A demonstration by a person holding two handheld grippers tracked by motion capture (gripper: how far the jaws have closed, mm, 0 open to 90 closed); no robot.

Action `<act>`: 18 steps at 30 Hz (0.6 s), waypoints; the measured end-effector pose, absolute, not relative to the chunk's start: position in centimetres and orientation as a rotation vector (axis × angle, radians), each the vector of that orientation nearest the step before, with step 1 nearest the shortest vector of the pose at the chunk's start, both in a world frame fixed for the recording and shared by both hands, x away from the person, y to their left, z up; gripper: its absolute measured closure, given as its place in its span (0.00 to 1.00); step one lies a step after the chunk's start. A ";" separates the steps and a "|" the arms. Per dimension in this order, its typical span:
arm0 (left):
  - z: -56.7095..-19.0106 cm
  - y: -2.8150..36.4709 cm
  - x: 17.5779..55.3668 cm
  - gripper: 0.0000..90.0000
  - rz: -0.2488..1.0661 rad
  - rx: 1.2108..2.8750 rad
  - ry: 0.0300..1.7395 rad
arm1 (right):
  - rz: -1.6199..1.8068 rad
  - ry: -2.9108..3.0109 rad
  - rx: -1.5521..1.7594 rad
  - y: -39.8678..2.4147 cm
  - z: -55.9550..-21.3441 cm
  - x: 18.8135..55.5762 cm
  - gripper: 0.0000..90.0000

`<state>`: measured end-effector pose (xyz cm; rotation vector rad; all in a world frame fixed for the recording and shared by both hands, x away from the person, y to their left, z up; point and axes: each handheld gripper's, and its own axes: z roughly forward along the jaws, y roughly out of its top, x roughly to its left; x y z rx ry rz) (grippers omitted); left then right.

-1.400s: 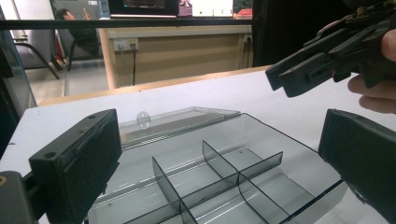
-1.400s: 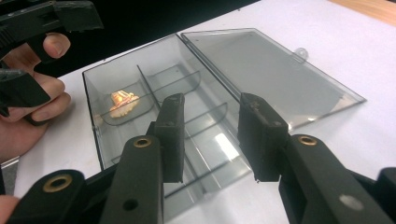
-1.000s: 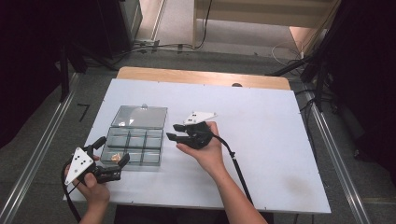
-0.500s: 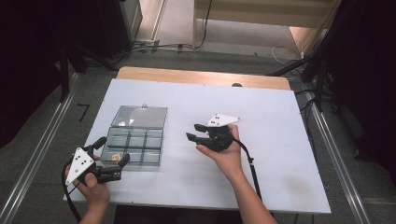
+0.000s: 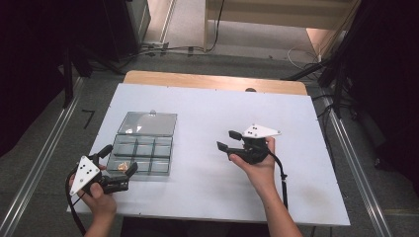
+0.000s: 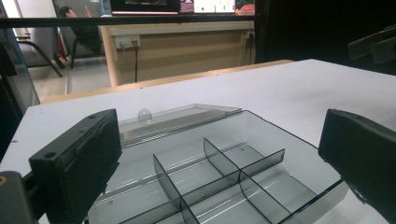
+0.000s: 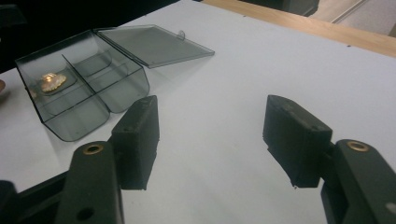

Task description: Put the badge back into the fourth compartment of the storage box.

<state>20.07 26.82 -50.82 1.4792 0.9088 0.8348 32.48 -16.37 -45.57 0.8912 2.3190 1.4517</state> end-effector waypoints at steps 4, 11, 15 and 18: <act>-50.8 26.8 20.1 0.00 0.834 1.480 0.911 | 1.452 2.298 0.910 -17.9 -45.7 32.2 0.33; -50.8 26.8 20.1 0.00 0.836 1.482 0.913 | 1.443 2.262 0.949 -20.3 -46.1 31.7 0.24; -50.8 26.8 20.1 0.00 0.837 1.480 0.915 | 1.444 2.237 0.967 -21.7 -46.3 31.3 0.21; -50.8 26.8 20.1 0.00 0.837 1.481 0.915 | 1.453 2.212 0.987 -22.7 -46.5 31.1 0.18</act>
